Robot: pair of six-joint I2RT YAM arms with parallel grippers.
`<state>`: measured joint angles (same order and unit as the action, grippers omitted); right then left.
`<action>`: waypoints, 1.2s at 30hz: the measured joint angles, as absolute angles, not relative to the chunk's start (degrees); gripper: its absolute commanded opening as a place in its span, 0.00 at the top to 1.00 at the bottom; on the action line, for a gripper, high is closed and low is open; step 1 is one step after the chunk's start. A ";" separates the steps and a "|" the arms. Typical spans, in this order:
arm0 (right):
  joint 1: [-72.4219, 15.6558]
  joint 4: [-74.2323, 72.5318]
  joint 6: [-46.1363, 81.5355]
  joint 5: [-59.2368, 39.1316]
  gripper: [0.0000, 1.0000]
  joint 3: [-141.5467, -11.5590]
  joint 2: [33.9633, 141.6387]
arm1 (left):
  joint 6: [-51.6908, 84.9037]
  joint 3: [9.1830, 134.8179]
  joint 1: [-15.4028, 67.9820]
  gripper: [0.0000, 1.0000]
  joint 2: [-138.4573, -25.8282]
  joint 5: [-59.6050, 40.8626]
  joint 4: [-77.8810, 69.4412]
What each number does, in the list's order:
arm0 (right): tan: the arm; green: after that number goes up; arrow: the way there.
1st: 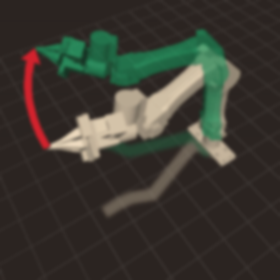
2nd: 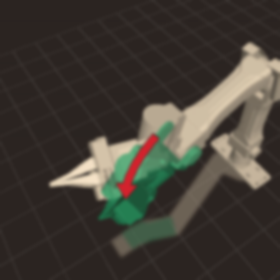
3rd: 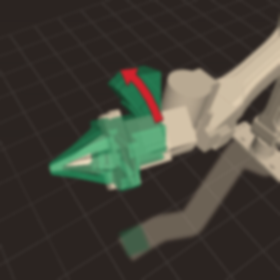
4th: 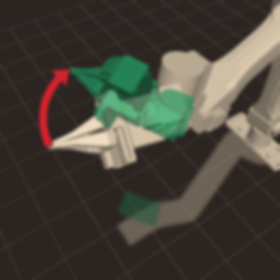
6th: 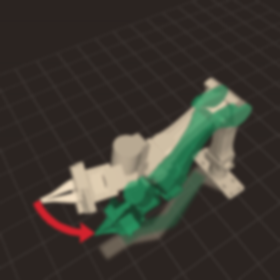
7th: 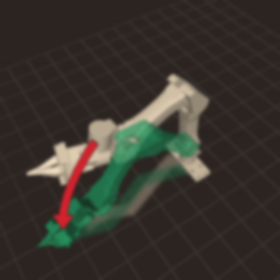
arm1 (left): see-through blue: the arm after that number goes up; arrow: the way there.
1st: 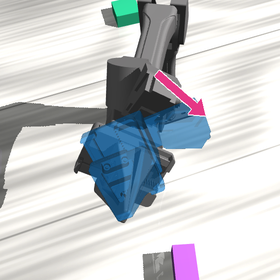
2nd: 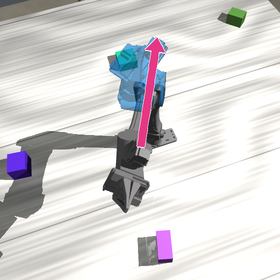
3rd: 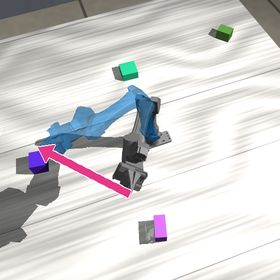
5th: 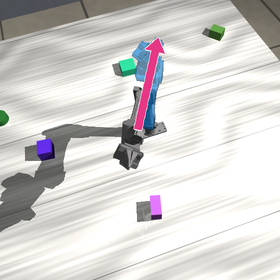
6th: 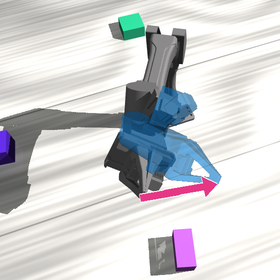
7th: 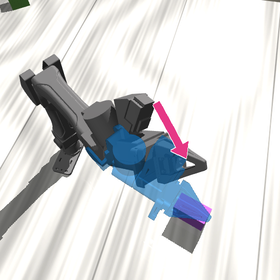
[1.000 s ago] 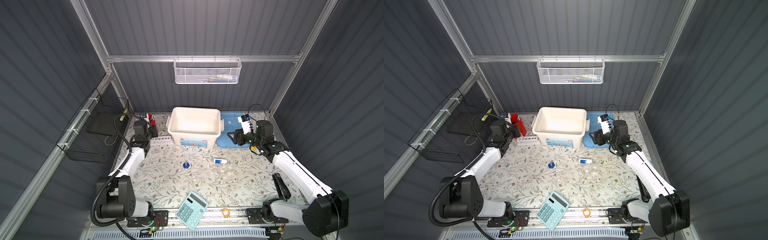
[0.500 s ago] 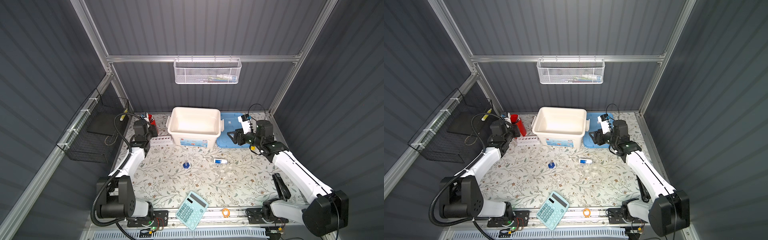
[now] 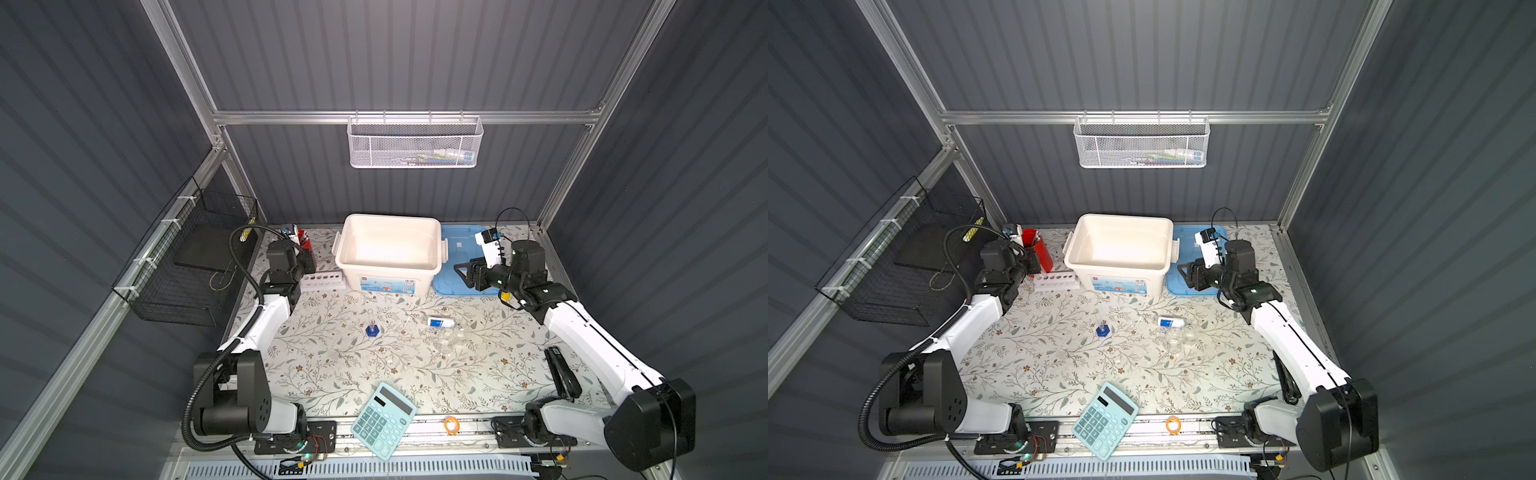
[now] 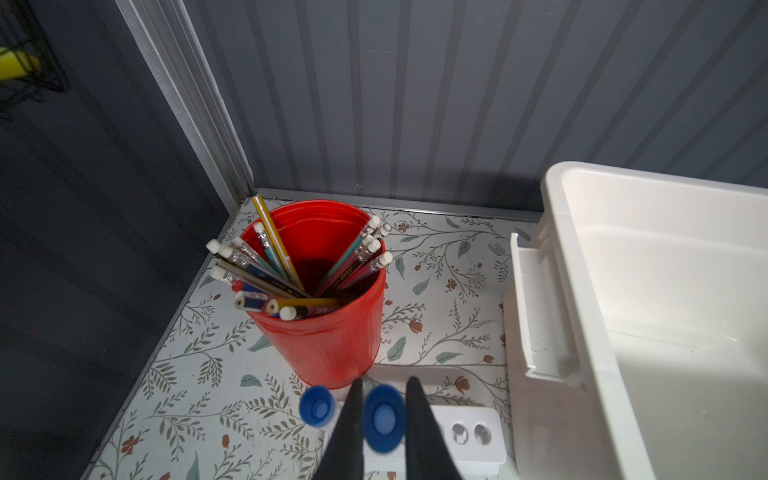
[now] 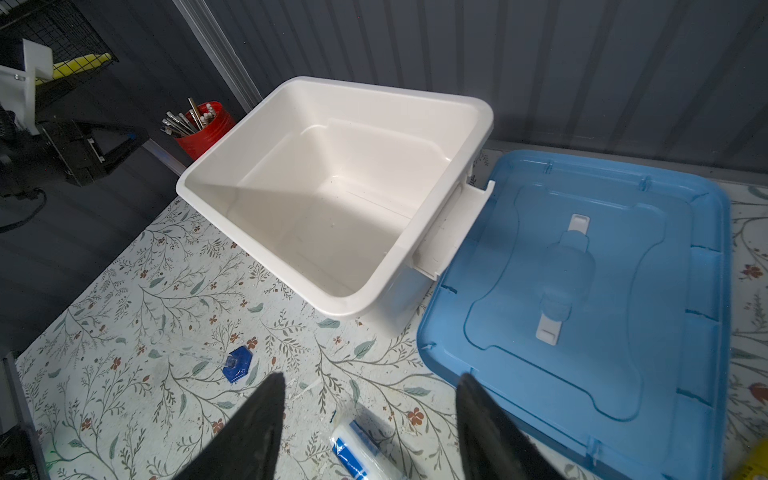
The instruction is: Organize the chemistry lab equipment
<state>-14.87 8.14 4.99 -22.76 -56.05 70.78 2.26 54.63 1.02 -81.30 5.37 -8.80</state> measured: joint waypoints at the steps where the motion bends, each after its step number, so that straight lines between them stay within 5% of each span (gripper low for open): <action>1: -14.87 8.14 4.99 -22.76 0.34 -56.05 70.87 | 2.09 54.63 1.02 0.96 -81.30 5.37 -8.80; 36: -14.66 7.70 4.99 -22.81 0.34 -56.05 71.85 | 1.04 50.63 1.02 0.92 -83.40 4.47 -13.21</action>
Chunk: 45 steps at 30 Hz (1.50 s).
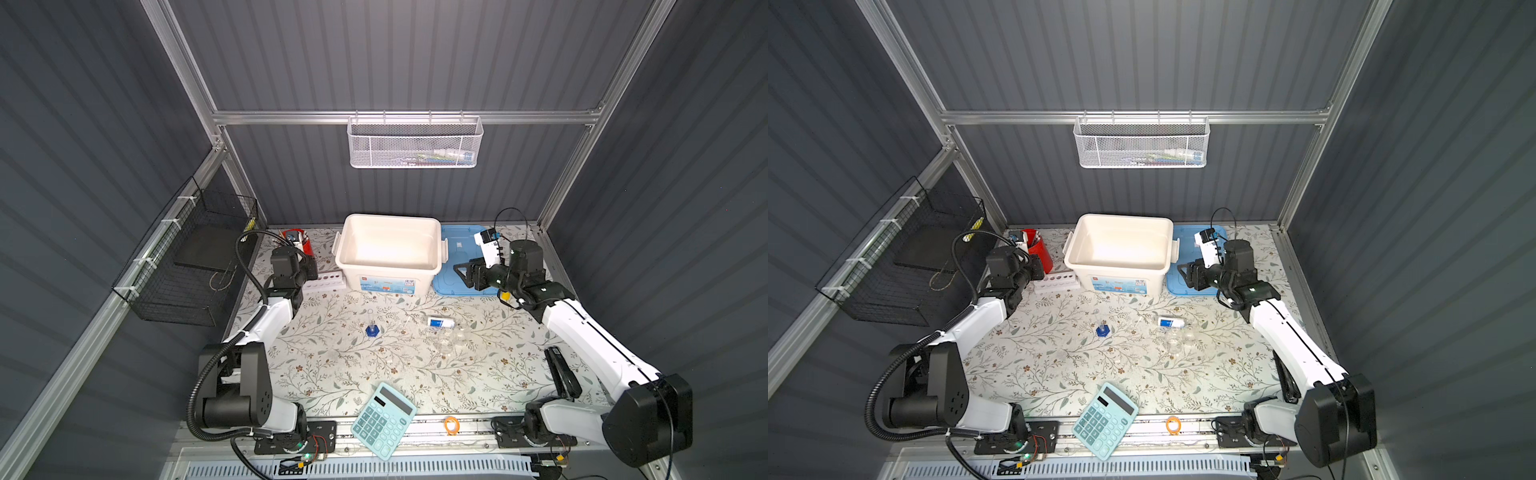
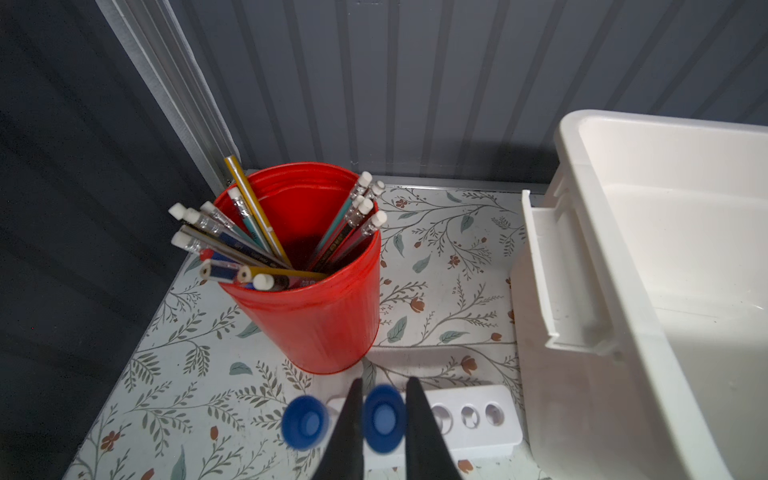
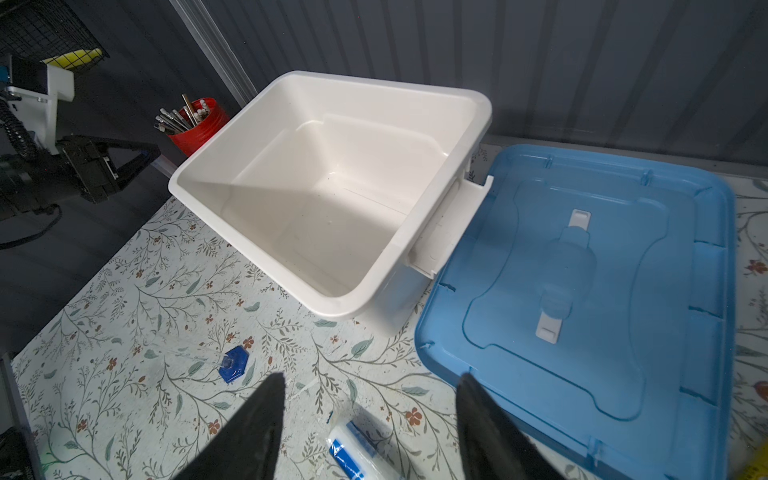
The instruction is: Organize the chemistry lab equipment
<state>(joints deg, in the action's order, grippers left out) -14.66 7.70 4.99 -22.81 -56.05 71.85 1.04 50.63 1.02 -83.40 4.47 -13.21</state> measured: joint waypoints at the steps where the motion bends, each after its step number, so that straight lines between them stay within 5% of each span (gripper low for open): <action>1: -14.66 7.70 4.99 -22.81 0.34 -56.05 71.85 | 1.02 50.39 1.02 0.92 -83.40 4.47 -13.50; 45: -14.61 7.70 4.99 -22.94 0.34 -56.05 72.05 | 0.43 47.81 1.08 0.68 -84.42 4.54 -17.21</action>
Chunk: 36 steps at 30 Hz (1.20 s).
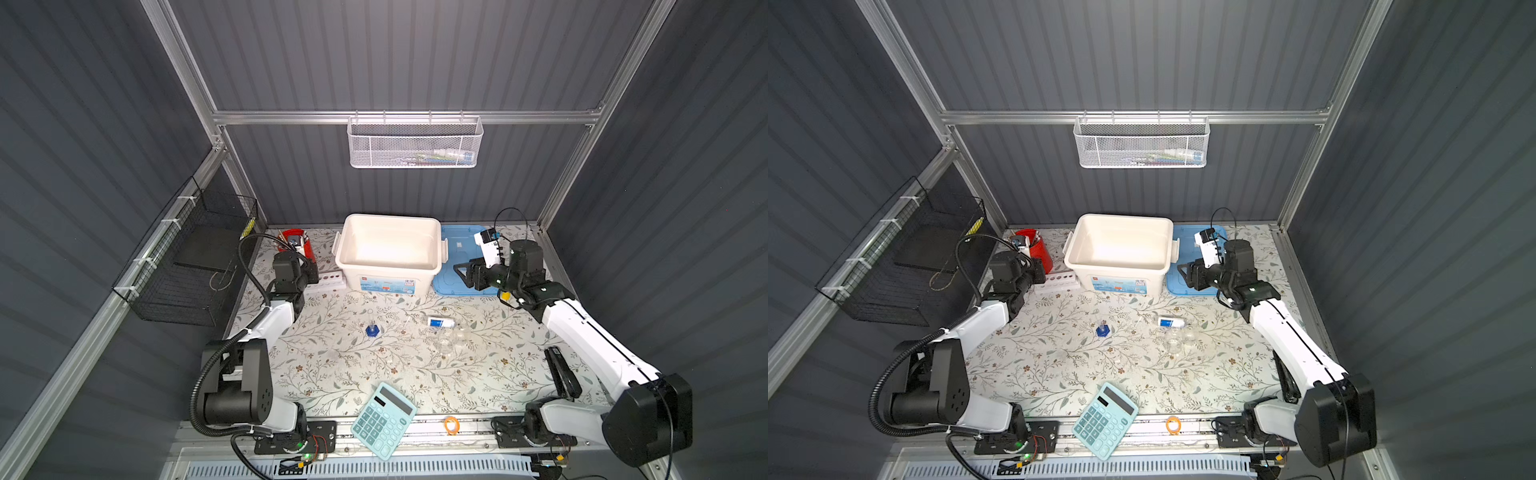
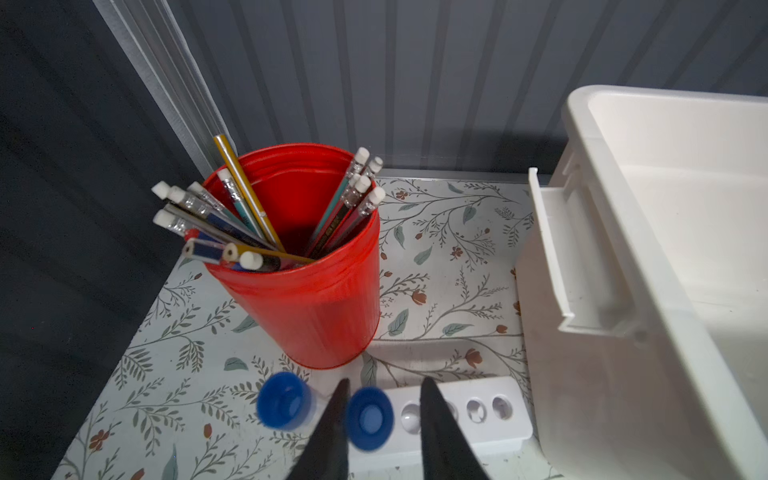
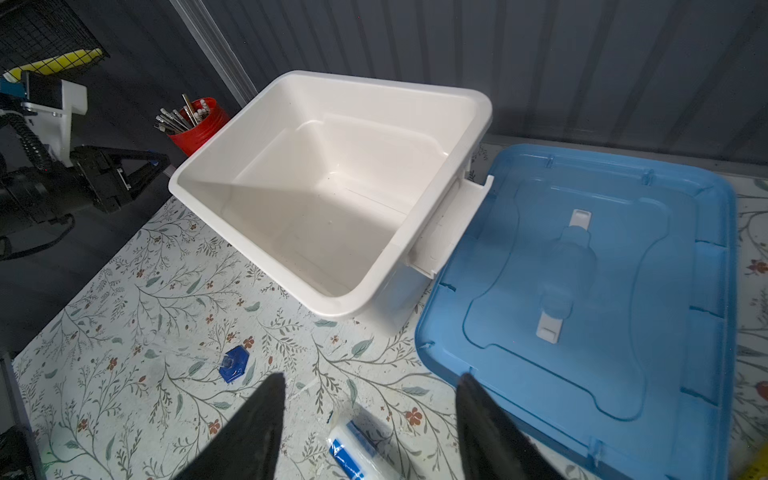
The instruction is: Organize the chemistry lab equipment
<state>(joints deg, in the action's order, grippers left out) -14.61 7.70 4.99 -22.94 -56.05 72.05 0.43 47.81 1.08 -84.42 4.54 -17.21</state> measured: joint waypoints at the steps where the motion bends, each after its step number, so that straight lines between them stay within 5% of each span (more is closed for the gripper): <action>1: -14.61 7.70 4.97 -22.94 0.34 -56.05 72.16 | 0.43 47.81 1.08 0.66 -84.53 4.58 -17.26; 18: -14.59 7.73 4.97 -23.16 0.34 -56.05 72.73 | -0.80 47.77 1.96 0.43 -84.09 6.07 -16.71; 36: -14.61 11.81 5.13 -21.61 0.34 -57.41 70.83 | -2.15 54.13 2.83 0.22 -68.73 6.17 -7.18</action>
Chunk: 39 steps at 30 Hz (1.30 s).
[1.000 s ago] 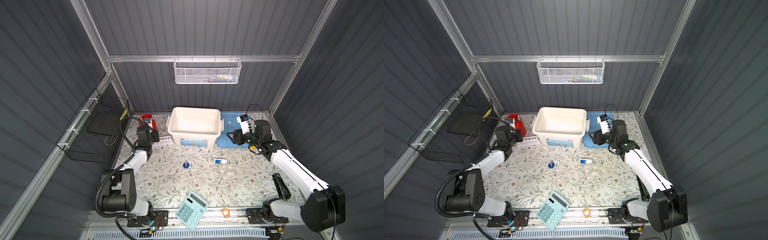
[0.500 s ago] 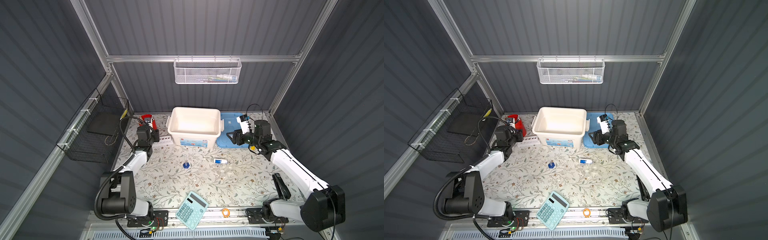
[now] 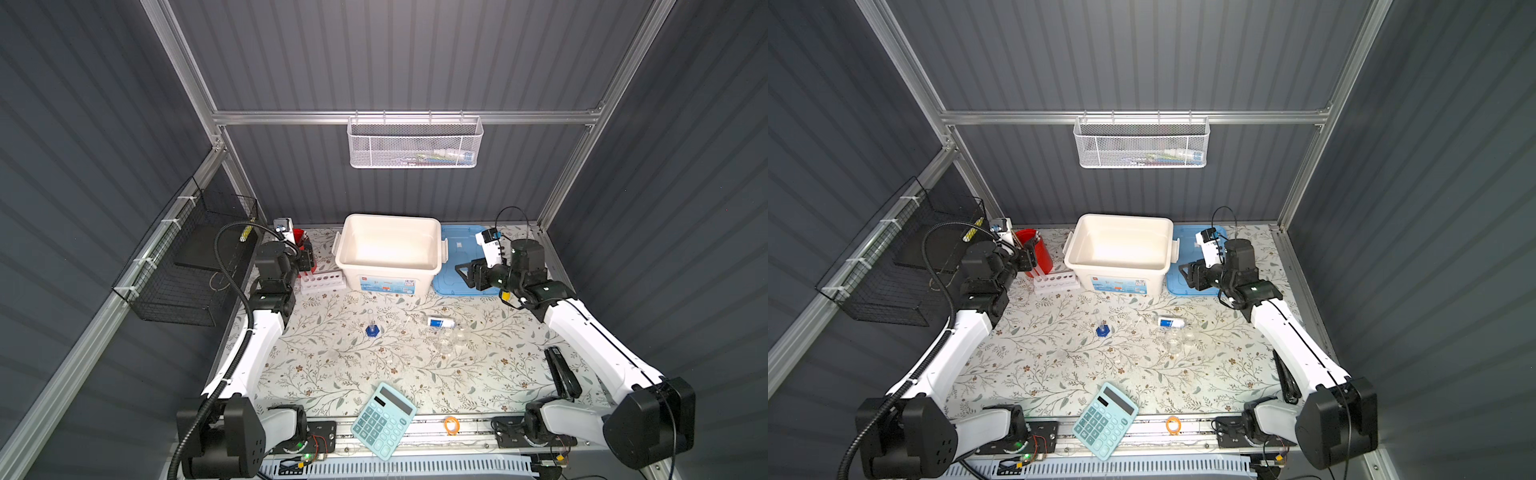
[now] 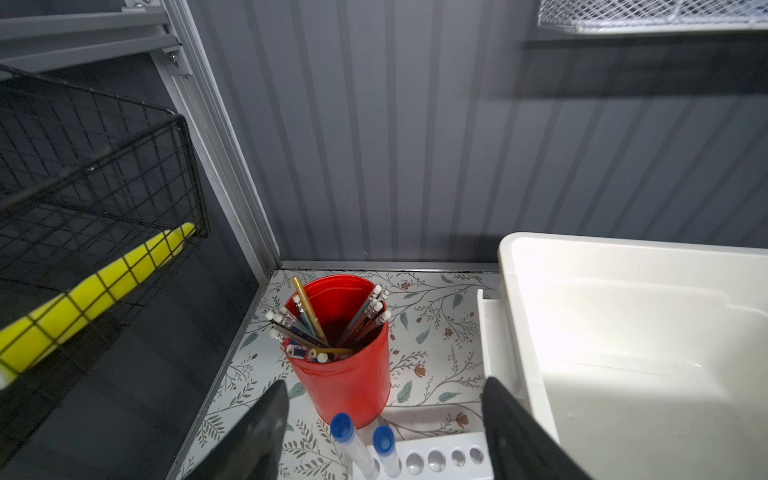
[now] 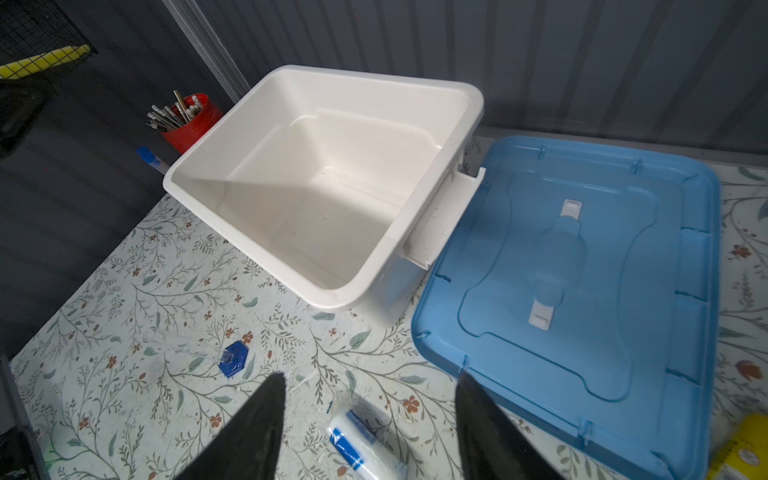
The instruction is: Organize the chemistry lab equipment
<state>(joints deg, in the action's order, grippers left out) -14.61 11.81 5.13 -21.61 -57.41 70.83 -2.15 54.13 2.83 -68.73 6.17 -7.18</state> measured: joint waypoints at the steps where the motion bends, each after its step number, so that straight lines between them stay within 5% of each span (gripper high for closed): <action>1: -14.66 12.27 5.13 -21.50 0.34 -57.43 70.54 | -2.17 54.68 3.03 0.22 -68.27 6.02 -6.09; 21: -41.21 27.66 -0.43 -3.99 0.35 -75.29 80.95 | -0.75 63.31 4.10 0.13 -65.54 -6.85 14.50; 39: -32.01 35.86 16.82 16.56 0.39 -99.68 104.03 | 4.82 74.26 11.60 0.16 -86.37 -5.72 13.91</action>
